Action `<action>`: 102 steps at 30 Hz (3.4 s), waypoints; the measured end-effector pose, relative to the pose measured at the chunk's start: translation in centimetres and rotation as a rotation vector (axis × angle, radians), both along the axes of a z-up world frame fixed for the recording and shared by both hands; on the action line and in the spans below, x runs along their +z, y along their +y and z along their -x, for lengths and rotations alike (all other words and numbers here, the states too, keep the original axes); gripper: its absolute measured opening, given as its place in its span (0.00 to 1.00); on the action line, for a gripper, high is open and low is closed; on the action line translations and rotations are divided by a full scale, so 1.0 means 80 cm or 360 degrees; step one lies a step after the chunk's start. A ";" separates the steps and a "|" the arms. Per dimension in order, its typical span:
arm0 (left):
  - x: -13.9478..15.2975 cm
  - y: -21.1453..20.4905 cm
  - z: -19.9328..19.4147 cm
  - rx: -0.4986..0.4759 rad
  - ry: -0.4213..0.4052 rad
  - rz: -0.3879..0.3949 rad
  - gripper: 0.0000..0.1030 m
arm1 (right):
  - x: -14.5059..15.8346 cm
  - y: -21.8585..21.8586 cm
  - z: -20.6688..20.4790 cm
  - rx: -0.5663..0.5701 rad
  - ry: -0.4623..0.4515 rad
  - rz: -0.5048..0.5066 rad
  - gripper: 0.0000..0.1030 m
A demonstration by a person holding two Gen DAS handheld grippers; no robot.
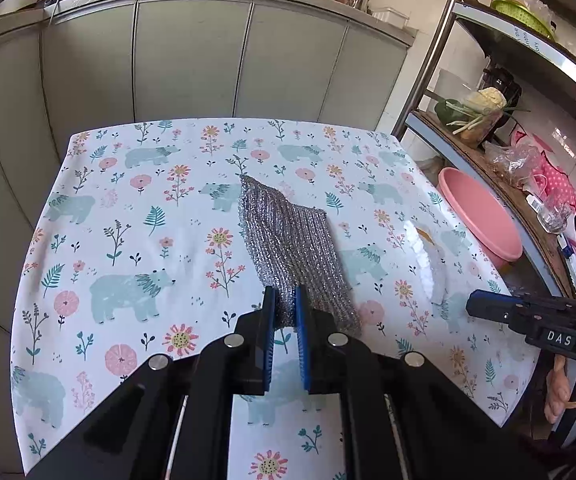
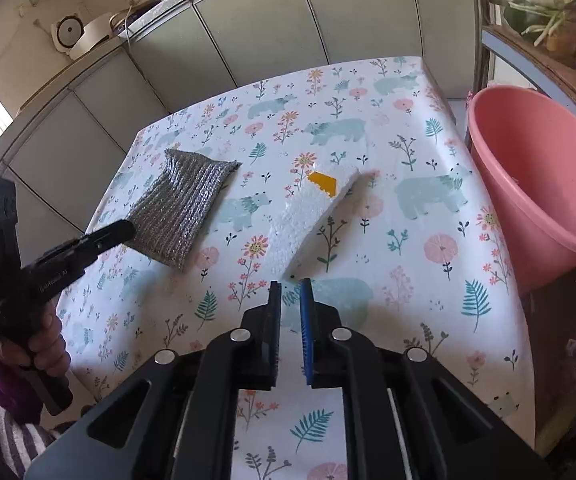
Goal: Collect trash
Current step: 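Grasp the grey mesh pad with the left gripper while the right gripper grasps the white foam tray, then carry the mesh pad and foam tray over the pink bucket, then open both grippers to drop the mesh pad and foam tray into the bucket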
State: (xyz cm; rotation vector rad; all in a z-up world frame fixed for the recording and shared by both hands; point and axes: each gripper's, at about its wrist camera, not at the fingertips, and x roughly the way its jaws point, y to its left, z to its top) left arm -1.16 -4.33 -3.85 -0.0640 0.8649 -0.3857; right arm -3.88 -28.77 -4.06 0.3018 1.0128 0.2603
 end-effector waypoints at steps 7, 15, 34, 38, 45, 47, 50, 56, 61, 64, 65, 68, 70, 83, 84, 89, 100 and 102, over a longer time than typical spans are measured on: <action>0.002 0.000 0.006 0.0000 -0.0009 0.0005 0.09 | -0.011 0.017 -0.041 -0.0141 0.0126 -0.0072 0.41; -0.004 0.004 0.003 -0.0003 0.0020 0.0013 0.09 | -0.021 0.029 -0.050 -0.0252 0.0076 0.0138 0.41; 0.072 -0.016 0.002 -0.0043 -0.0243 0.0021 0.09 | 0.024 -0.030 -0.001 -0.0244 -0.0182 -0.0038 0.28; 0.094 -0.047 -0.002 -0.0122 -0.0315 0.0016 0.09 | 0.035 -0.061 0.008 -0.0315 -0.0232 -0.0047 0.28; 0.125 -0.126 -0.013 -0.0331 -0.0412 0.0045 0.09 | 0.044 -0.123 0.022 -0.0470 -0.0279 -0.0031 0.28; 0.133 -0.152 -0.016 -0.0397 -0.0432 0.0057 0.09 | 0.047 -0.143 0.024 -0.0520 -0.0292 -0.0012 0.28; 0.141 -0.195 -0.022 -0.0505 -0.0458 0.0093 0.09 | 0.048 -0.168 0.025 -0.0576 -0.0298 0.0021 0.28; 0.136 -0.277 -0.036 -0.0675 -0.0472 0.0120 0.09 | 0.042 -0.214 0.014 -0.0679 -0.0287 0.0070 0.28; 0.111 -0.331 -0.055 -0.0752 -0.0405 0.0101 0.09 | 0.028 -0.239 0.000 -0.0729 -0.0271 0.0095 0.28; 0.092 -0.356 -0.066 -0.0783 -0.0348 0.0088 0.09 | 0.019 -0.250 -0.009 -0.0745 -0.0252 0.0111 0.28; 0.086 -0.363 -0.070 -0.0793 -0.0328 0.0081 0.09 | 0.016 -0.252 -0.012 -0.0749 -0.0245 0.0117 0.28; 0.067 -0.381 -0.078 -0.0818 -0.0274 0.0063 0.09 | 0.006 -0.259 -0.021 -0.0758 -0.0221 0.0140 0.28; 0.056 -0.389 -0.080 -0.0834 -0.0247 0.0049 0.09 | -0.001 -0.263 -0.026 -0.0759 -0.0203 0.0151 0.28; 0.026 -0.405 -0.088 -0.0812 -0.0168 0.0009 0.13 | -0.020 -0.271 -0.037 -0.0781 -0.0160 0.0230 0.29; 0.027 -0.404 -0.088 -0.0808 -0.0160 0.0016 0.14 | -0.020 -0.272 -0.037 -0.0783 -0.0158 0.0233 0.29; 0.030 -0.400 -0.089 -0.0784 -0.0139 0.0015 0.20 | -0.018 -0.271 -0.035 -0.0782 -0.0156 0.0242 0.29; 0.040 -0.383 -0.074 -0.0737 -0.0137 0.0022 0.33 | 0.003 -0.259 -0.018 -0.0756 -0.0224 0.0279 0.29; 0.042 -0.379 -0.070 -0.0724 -0.0130 0.0023 0.34 | 0.008 -0.253 -0.010 -0.0749 -0.0245 0.0279 0.29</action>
